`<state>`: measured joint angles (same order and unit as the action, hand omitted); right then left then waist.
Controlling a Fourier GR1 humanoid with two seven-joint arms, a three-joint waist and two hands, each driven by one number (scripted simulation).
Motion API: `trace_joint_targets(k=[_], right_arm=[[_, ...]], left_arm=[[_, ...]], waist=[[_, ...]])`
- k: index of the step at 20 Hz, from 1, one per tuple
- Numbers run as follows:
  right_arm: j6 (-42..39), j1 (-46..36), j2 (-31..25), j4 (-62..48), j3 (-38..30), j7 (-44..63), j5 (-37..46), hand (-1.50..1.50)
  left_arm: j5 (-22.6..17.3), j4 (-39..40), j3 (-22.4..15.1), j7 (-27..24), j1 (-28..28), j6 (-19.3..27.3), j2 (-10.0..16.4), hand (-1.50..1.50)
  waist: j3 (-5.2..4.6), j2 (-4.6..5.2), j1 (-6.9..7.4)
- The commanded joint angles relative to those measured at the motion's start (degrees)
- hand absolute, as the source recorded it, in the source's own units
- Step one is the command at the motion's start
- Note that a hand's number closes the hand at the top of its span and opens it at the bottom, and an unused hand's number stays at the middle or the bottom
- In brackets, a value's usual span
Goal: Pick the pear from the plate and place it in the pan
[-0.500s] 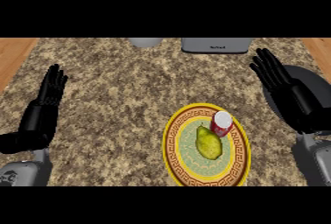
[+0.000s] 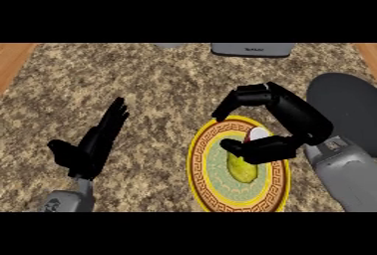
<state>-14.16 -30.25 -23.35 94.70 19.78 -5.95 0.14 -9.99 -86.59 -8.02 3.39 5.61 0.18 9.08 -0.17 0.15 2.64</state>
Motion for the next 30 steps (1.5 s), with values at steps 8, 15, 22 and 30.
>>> trace_joint_targets(k=[8, 15, 22, 30], right_arm=[[-1.38, -3.00, -2.82, -9.47, 11.77, -18.77, 21.14, -1.50], [-8.70, -10.75, -8.83, -3.45, 25.16, -0.68, 41.40, -1.50], [-29.32, -14.21, -3.43, 2.49, 35.96, 17.64, 47.25, -1.50], [-40.85, -2.74, 4.82, 9.55, 39.43, 34.47, 51.93, -1.50]], left_arm=[[-3.90, -0.58, -1.18, 8.80, -0.77, -0.77, -2.14, 0.00], [-3.69, 0.03, -0.87, 8.25, -1.39, -0.76, -2.02, 0.00], [-5.43, -0.47, 0.63, 8.71, -1.99, -2.33, -0.86, 0.00], [-3.31, -5.85, -1.90, 13.49, -2.11, 0.30, -2.51, 0.00]], waist=[[0.12, -0.33, -1.90], [-0.12, -1.30, -2.93], [-0.10, -0.98, -3.04], [0.18, -0.38, -2.87]])
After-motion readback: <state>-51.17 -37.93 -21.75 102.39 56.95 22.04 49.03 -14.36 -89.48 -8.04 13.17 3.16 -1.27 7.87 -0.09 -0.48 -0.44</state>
